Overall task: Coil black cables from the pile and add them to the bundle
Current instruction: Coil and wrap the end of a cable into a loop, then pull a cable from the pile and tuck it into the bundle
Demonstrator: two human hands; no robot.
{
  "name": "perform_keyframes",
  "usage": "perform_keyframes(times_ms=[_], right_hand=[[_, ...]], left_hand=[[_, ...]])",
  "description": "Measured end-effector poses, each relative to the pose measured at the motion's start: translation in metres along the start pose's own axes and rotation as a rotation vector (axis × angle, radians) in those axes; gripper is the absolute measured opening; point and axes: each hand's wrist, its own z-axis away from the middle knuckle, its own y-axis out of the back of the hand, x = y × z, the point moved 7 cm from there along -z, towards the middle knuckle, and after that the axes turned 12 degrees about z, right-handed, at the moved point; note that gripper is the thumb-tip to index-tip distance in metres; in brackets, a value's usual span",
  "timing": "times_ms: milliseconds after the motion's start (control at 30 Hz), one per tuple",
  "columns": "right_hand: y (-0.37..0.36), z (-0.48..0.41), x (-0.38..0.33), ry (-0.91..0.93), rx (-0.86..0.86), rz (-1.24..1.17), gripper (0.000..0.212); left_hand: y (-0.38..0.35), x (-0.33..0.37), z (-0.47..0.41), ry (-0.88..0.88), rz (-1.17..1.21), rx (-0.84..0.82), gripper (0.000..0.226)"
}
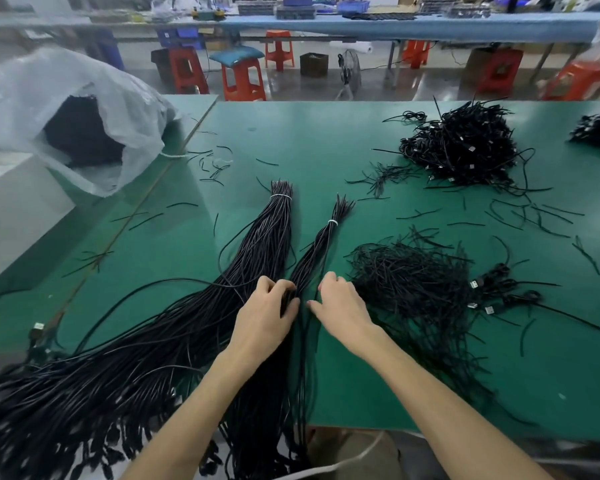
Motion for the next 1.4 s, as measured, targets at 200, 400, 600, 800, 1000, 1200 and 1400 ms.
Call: perform_keyframes(times_ms=[200, 400, 600, 800, 1000, 1200, 1400], right_hand=[[0.005, -0.004, -0.016, -0.088, -0.024, 0.158, 0.036], [0.014, -0.004, 0.002, -0.147, -0.043, 0.303, 0.035], [0.021, 0.006, 0.008, -0.142, -0.240, -0.520, 0.015], [0.059, 0.041, -0.021, 0.085, -0.297, -1.099, 0.018], [0.094, 0.046, -0.014, 0.121, -0.095, -1.390, 0.020], [0.115, 0.025, 0.025, -0.019, 0.140, -1.785, 0.022], [0.075, 0.015, 0.053, -0.268, 0.181, -1.802, 0.017]], left_hand=[[-0.004, 0.002, 0.002, 0.006, -0.101, -0.042, 0.046], [-0.005, 0.002, 0.004, -0.002, -0.123, -0.060, 0.047], [-0.005, 0.003, 0.004, -0.029, -0.136, -0.049, 0.048], [-0.004, 0.006, 0.005, -0.045, -0.058, -0.065, 0.045], [0.007, 0.033, 0.018, -0.106, 0.309, -0.078, 0.022], [0.018, 0.072, 0.055, -0.020, 0.764, -0.559, 0.047], [0.032, 0.083, 0.045, -0.009, 0.754, -0.491, 0.021]])
